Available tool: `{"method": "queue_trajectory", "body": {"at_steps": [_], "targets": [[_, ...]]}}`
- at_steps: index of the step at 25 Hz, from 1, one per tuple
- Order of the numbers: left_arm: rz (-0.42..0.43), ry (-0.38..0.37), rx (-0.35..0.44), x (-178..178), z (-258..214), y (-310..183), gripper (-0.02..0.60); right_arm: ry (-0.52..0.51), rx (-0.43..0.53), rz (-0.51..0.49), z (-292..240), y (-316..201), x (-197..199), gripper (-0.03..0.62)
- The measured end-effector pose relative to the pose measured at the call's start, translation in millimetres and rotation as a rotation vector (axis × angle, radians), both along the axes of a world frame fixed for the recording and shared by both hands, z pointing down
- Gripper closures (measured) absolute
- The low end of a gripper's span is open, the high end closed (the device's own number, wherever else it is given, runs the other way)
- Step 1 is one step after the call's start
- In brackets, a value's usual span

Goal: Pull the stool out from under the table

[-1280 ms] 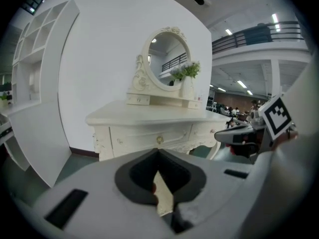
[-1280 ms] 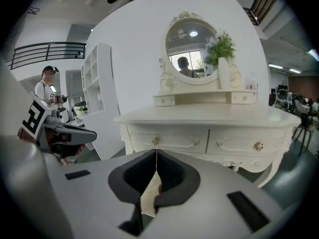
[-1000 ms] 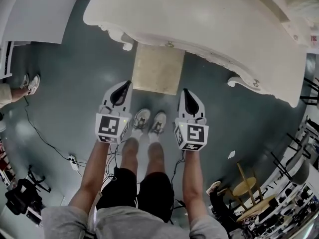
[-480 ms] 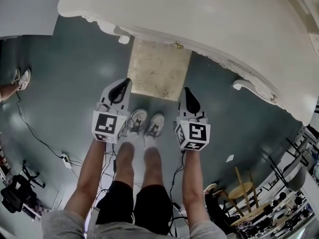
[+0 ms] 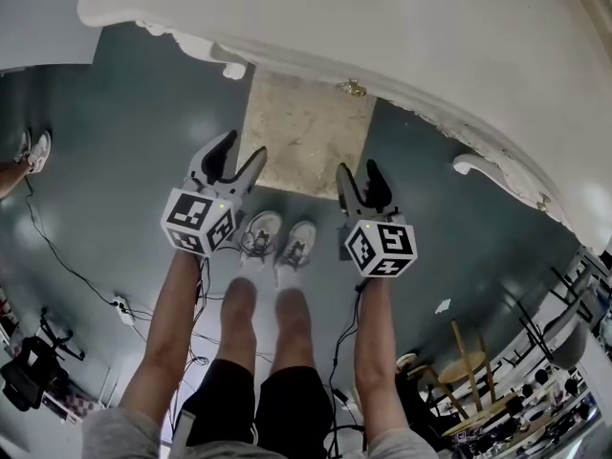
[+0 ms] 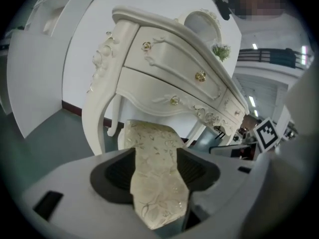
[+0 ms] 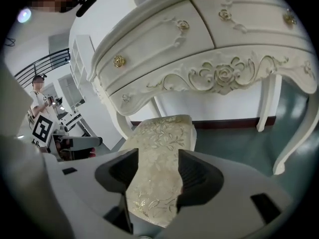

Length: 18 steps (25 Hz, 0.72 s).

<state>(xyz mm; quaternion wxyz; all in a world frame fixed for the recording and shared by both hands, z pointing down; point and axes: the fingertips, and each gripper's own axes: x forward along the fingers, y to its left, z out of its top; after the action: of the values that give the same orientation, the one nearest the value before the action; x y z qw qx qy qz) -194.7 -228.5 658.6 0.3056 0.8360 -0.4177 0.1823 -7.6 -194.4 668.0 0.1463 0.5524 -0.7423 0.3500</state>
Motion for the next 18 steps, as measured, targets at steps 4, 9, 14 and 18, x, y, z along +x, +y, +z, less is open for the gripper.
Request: {"method": "queue_trajectory", "body": {"at_steps": [4,9,14,18], "targets": [[-0.005,0.039,-0.064,-1.8,26.1,-1.5,0.294,-0.066,-0.054,-0.013,26.4,-2.2,-1.8,0.259],[-0.024,0.053,-0.128,-6.6,56.1,-3.1,0.278,-0.09,-0.1,-0.002,55.9,-10.4,2.7,0.232],[-0.029,0.069,-0.163,-5.3,74.1,-10.3,0.278,-0.145,-0.126,0.04,74.3,-20.0,6.6,0.228],[-0.039,0.091,-0.187,-2.8,84.7,-15.4,0.278,-0.177,-0.146,0.045,84.6,-24.9,5.3,0.223]]}}
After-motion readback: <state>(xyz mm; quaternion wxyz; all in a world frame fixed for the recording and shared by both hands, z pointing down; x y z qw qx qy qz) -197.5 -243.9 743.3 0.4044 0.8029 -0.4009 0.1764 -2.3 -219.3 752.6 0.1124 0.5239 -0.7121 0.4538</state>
